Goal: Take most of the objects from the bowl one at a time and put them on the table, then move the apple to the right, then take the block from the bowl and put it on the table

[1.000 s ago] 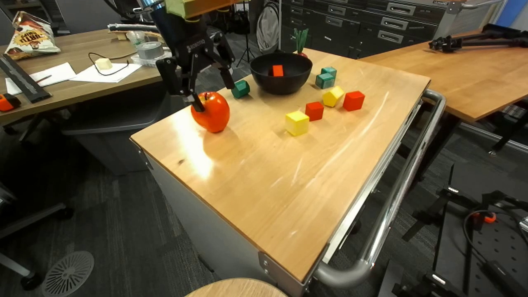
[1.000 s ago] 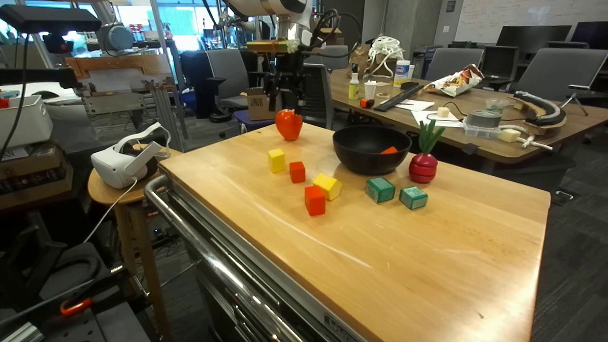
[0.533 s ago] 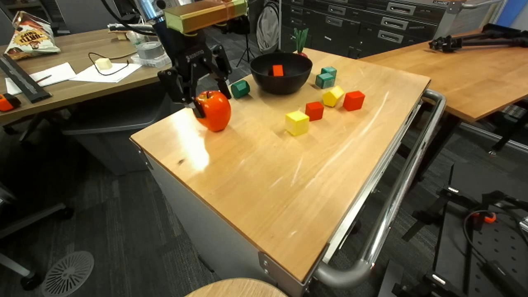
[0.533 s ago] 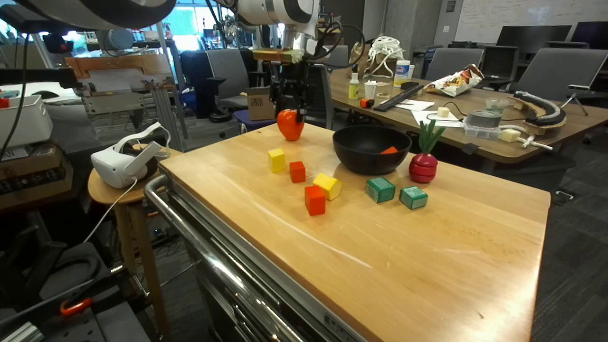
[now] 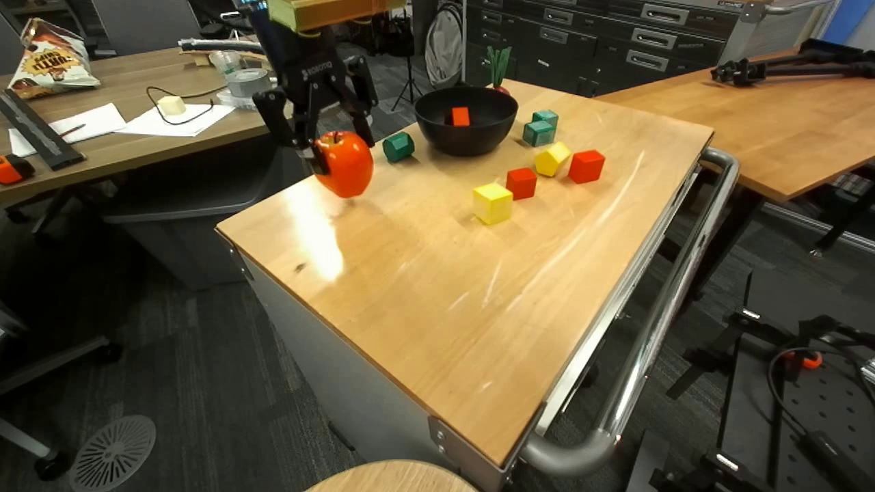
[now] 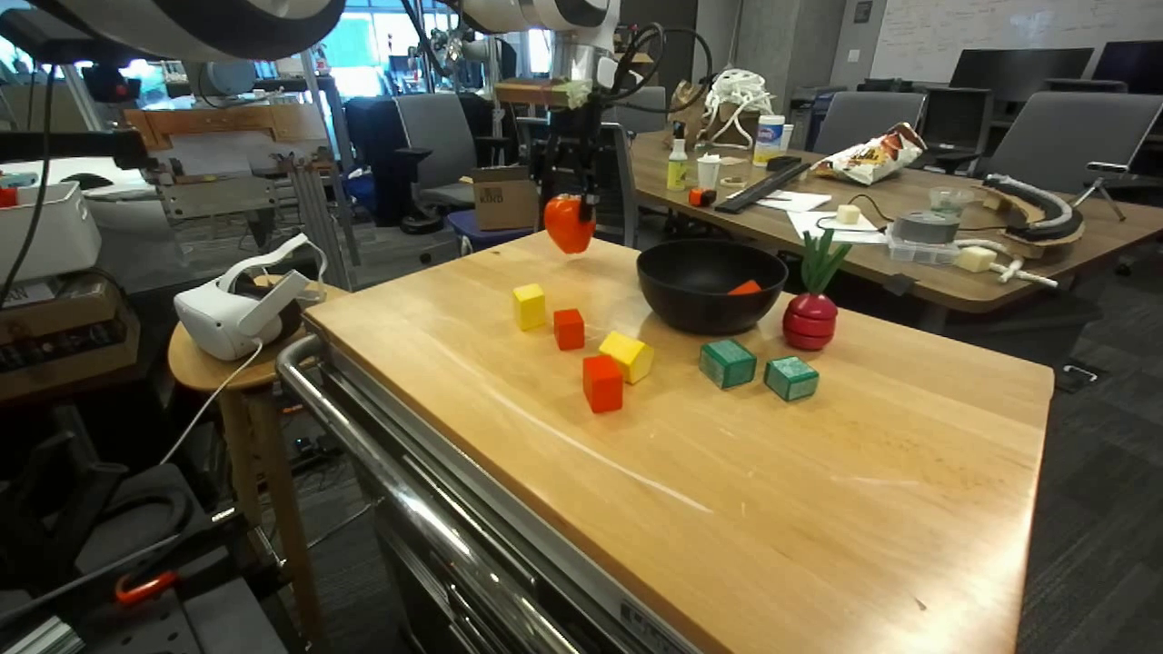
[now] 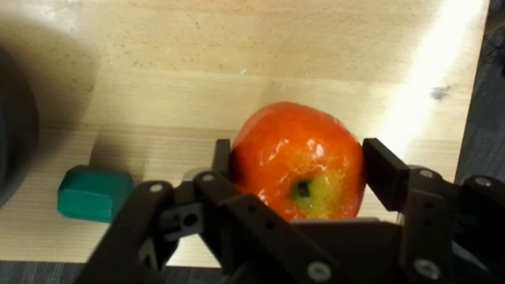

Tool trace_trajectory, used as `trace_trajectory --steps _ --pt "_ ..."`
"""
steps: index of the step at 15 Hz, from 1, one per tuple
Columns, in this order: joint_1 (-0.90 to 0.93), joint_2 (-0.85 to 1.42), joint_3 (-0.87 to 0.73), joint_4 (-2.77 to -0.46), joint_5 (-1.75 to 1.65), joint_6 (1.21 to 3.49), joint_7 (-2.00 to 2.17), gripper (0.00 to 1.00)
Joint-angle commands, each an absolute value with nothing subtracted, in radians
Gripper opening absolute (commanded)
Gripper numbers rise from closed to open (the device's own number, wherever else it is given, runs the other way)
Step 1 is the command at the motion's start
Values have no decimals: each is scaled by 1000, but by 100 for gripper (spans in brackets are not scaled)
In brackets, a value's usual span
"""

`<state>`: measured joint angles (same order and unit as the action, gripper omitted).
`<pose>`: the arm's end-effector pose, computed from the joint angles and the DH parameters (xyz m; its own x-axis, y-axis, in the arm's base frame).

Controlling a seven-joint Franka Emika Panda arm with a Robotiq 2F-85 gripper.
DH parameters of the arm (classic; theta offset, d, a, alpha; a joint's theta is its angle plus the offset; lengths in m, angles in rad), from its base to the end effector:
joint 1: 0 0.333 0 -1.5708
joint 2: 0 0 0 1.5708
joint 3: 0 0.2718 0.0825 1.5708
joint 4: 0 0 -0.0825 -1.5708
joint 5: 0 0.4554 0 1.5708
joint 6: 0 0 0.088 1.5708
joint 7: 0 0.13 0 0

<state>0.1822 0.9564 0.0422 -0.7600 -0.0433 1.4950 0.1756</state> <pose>0.7737 0.1575 0.2920 0.9763 0.0304 -0.2143 0.0413 -0.9981 0.0465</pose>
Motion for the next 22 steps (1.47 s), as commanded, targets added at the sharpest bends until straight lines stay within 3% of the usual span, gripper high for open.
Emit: trace_trajectory --steps 1,15,22 --pt "120 827 53 -812 -2 1565 168 55" --pt "-120 407 -46 -1401 127 1816 496 55" --pt "-146 247 -174 -1746 218 2013 651 55"
